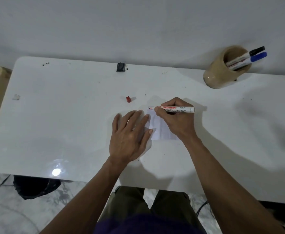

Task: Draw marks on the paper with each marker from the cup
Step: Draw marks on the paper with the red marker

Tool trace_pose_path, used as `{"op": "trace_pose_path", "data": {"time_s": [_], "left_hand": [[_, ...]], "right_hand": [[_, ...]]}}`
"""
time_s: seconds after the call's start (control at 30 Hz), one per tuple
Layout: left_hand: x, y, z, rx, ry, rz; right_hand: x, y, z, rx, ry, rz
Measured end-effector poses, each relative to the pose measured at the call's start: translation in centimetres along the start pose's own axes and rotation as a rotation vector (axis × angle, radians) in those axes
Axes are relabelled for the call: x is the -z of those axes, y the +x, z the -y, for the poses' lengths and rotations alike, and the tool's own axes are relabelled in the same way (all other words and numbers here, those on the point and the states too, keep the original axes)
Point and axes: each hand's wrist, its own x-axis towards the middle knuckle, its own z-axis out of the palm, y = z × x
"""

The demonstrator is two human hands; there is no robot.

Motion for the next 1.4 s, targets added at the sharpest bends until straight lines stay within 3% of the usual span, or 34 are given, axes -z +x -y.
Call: {"op": "trace_pose_path", "data": {"time_s": [1.17,1.4], "left_hand": [[-0.7,-0.1,0.3,0.007,0.009,-0.004],[-0.2,-0.1,0.1,-0.001,-0.006,0.002]], "right_hand": [[0.0,0.1,-0.1,0.050,-0.106,0.026],[0.4,0.3,1.0,-0.046,0.021,0.063]]}}
